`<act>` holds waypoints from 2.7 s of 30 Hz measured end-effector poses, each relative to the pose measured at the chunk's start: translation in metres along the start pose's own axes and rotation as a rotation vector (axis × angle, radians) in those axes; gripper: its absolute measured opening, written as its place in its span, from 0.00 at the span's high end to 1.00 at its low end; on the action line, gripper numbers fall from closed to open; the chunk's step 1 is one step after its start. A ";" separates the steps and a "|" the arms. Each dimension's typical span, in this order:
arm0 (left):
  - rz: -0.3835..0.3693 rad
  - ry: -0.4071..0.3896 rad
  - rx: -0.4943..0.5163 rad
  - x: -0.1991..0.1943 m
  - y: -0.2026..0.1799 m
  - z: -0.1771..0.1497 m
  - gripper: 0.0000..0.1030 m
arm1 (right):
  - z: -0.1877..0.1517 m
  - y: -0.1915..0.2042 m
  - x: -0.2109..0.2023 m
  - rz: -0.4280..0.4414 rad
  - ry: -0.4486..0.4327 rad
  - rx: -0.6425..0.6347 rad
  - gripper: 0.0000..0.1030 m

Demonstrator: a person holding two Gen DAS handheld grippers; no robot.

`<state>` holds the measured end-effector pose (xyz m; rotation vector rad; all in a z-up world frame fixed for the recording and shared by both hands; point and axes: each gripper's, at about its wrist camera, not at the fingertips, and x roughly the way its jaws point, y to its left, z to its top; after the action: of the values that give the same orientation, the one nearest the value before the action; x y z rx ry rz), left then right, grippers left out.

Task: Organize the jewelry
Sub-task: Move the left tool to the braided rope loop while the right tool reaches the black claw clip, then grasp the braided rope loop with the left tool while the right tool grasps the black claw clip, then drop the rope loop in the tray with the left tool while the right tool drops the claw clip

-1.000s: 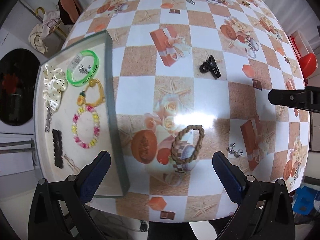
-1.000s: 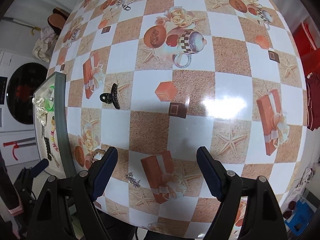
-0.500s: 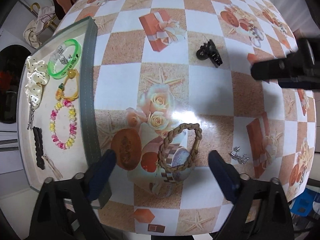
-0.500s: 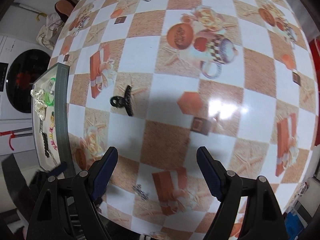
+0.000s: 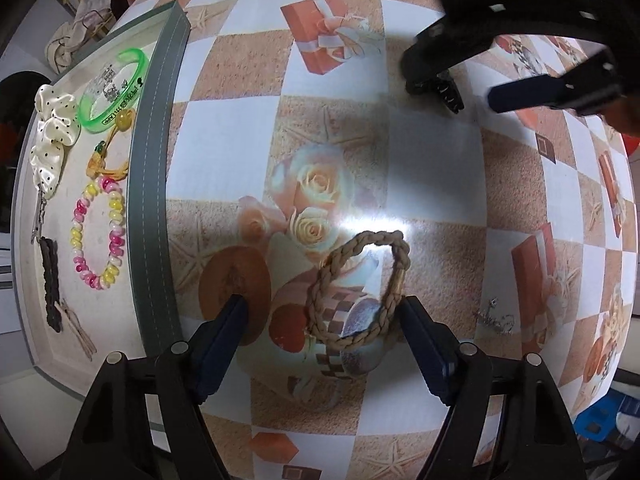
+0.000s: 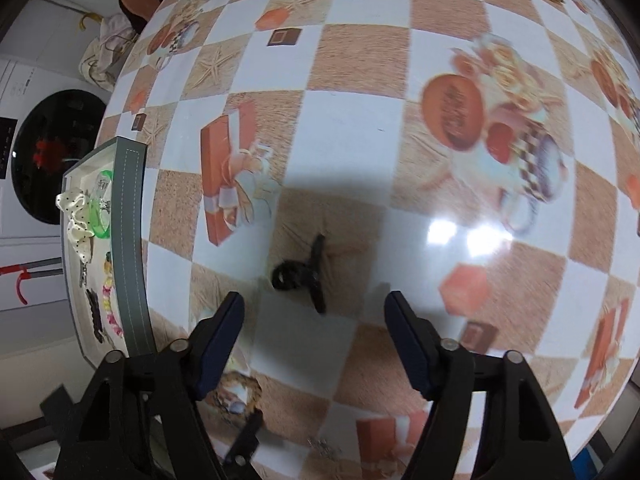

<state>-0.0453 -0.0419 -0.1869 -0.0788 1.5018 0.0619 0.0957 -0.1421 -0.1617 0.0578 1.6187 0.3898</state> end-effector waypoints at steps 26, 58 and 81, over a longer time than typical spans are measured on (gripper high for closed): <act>-0.134 0.017 -0.048 -0.036 -0.010 0.031 0.82 | 0.001 0.018 0.004 -0.112 -0.016 -0.082 0.77; -0.111 -0.075 -0.007 -0.100 0.007 0.014 0.82 | -0.065 -0.040 -0.051 0.031 -0.034 0.076 0.77; -0.134 -0.122 0.031 -0.110 0.112 0.006 0.82 | -0.065 0.053 -0.052 0.040 -0.122 0.112 0.77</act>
<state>-0.0569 0.0712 -0.0785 -0.1482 1.3719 -0.0635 0.0266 -0.1205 -0.0943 0.1956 1.5190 0.3206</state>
